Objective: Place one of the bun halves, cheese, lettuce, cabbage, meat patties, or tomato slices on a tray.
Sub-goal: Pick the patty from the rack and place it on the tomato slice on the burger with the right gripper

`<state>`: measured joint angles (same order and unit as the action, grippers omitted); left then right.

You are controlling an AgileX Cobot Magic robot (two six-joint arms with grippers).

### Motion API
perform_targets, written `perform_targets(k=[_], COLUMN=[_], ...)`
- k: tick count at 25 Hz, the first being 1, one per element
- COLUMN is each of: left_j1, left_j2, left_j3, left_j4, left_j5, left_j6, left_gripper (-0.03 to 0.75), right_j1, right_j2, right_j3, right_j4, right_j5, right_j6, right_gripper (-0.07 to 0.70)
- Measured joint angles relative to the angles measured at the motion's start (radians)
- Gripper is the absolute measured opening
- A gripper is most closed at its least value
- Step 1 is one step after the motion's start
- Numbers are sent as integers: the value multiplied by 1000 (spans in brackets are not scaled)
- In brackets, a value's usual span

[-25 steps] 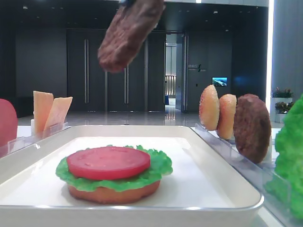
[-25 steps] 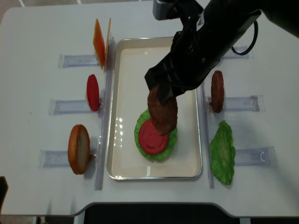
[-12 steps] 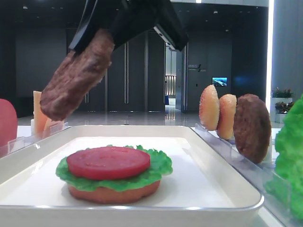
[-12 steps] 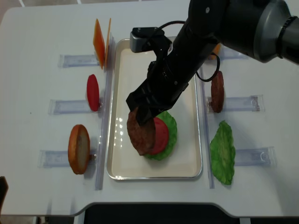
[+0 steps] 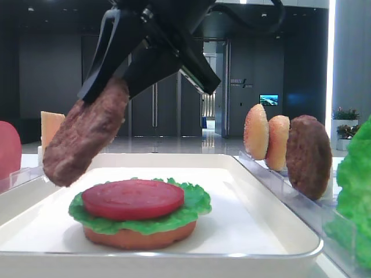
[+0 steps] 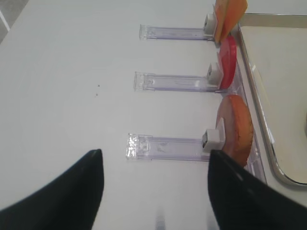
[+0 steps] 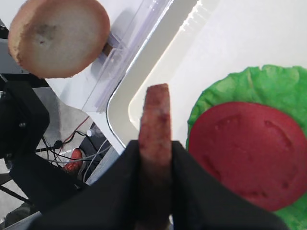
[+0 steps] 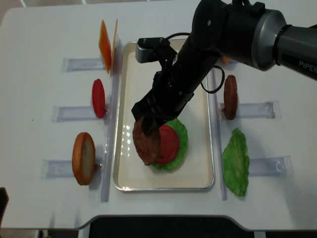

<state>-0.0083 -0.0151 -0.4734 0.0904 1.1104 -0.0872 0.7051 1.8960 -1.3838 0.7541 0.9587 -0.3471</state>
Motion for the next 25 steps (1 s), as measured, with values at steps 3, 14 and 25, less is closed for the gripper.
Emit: perform_targets(k=[3,14,25], left_j1=[0,0,0], left_j2=[0,0,0], left_j3=[0,0,0], left_j4=[0,0,0], left_j5=[0,0,0], left_j6=[0,0,0], left_gripper=[517,517,517], right_j1=[-11,-57,-66], right_j2=[14,32,32], right_j3=[0,0,0], right_j4=[18,19,27], right_j5=[8,17,58], right_j6=[-6,-17,-17], right_gripper=[125,129,130])
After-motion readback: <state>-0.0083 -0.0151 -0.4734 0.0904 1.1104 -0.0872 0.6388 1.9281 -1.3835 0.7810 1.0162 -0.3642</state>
